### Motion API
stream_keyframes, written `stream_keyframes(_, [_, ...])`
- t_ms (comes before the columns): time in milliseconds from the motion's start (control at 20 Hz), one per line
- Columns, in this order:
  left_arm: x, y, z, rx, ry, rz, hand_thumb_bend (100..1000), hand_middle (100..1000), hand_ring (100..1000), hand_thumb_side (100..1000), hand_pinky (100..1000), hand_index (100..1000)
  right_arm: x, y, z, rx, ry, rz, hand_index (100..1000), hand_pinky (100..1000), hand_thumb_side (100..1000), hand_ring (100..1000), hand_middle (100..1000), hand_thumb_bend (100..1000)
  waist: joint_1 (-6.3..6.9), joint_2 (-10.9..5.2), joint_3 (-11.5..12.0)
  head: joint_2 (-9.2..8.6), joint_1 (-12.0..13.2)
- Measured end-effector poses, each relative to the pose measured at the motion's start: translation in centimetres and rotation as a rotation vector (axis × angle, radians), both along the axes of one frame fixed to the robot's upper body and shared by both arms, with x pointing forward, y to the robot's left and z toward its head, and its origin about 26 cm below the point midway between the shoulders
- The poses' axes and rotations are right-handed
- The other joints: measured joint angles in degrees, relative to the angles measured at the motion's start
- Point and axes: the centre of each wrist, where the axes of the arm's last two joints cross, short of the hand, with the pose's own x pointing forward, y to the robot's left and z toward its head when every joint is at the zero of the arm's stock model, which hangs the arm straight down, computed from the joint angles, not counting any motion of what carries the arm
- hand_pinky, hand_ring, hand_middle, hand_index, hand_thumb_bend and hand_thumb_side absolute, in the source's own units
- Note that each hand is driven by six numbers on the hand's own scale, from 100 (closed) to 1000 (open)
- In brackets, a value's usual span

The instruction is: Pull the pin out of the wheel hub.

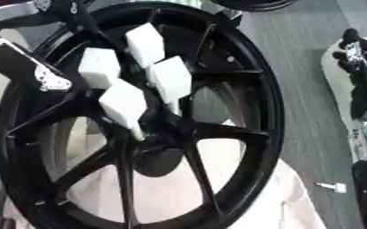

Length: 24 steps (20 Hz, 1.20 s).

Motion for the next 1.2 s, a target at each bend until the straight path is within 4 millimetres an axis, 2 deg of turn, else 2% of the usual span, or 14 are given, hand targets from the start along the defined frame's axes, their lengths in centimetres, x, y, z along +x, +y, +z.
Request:
stream_keyframes(950, [0.3, -1.0, -0.4, -0.032, 0.053, -0.033, 511, 635, 615, 227, 717, 750, 0.1, 0.2, 0.1, -0.005, 0.002, 0.006, 754, 885, 592, 757, 719, 364, -0.07, 0.01, -0.38, -0.16, 0.03])
stream_keyframes(1200, [0.4, -1.3, -0.5, -0.034, 0.063, -0.035, 487, 587, 574, 210, 689, 722, 0.1, 0.2, 0.1, -0.005, 0.003, 0.006, 754, 885, 591, 758, 719, 365, -0.07, 0.01, -0.4, -0.16, 0.03])
